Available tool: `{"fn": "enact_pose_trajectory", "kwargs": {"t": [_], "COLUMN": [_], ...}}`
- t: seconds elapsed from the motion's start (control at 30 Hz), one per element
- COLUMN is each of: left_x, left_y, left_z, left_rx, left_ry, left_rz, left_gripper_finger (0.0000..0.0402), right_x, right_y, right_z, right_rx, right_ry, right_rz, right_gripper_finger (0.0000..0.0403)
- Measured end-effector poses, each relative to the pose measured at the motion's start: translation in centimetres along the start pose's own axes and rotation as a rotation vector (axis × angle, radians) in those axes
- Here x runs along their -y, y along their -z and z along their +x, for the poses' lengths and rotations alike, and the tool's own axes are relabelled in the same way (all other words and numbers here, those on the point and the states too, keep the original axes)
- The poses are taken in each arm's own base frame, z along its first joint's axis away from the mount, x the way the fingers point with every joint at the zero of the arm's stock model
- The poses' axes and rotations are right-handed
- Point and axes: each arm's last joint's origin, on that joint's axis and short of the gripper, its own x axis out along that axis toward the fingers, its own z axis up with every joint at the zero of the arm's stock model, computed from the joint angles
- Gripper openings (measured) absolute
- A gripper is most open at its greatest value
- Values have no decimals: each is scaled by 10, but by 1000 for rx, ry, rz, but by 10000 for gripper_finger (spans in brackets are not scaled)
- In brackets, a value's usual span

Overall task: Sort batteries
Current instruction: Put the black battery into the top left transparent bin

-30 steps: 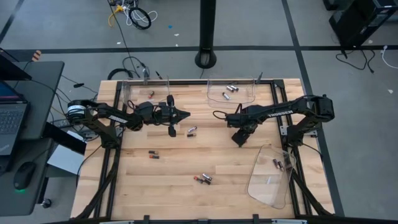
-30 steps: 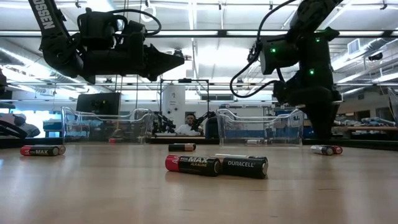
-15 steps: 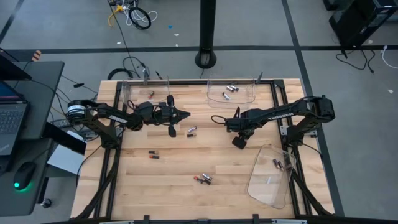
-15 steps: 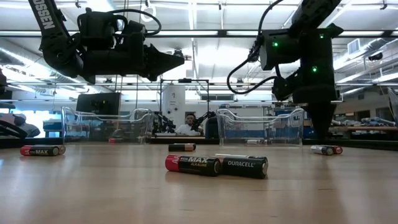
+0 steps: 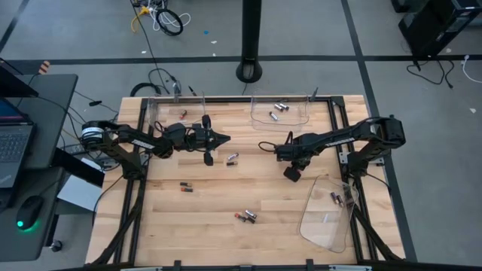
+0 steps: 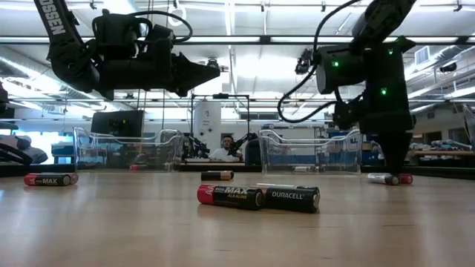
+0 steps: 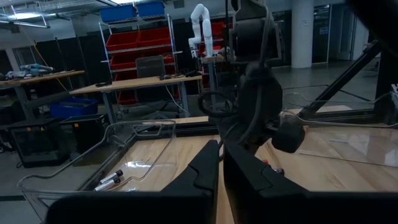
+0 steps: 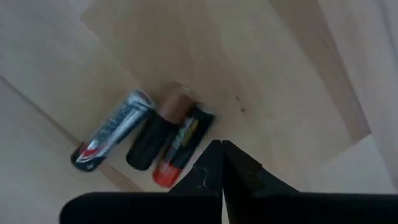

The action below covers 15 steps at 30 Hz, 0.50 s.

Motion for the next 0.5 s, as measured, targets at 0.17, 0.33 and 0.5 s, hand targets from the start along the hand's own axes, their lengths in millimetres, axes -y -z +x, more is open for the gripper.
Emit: {"fn": "enact_pose_trajectory", "kwargs": {"t": [0.17, 0.33, 0.5], "left_x": [0, 0, 0], "left_y": [0, 0, 0], "left_z": [0, 0, 0], "left_rx": [0, 1, 1], "left_ry": [0, 0, 0], "left_rz": [0, 0, 1], "left_gripper_finger": [30, 30, 30], "right_x": [1, 4, 3], "right_y": [1, 3, 4], "right_z": [0, -5, -6], "right_rx": [-6, -39, -58], "right_ry": [11, 71, 50], "right_rz": [0, 13, 7], "right_gripper_finger": [7, 20, 63]}}
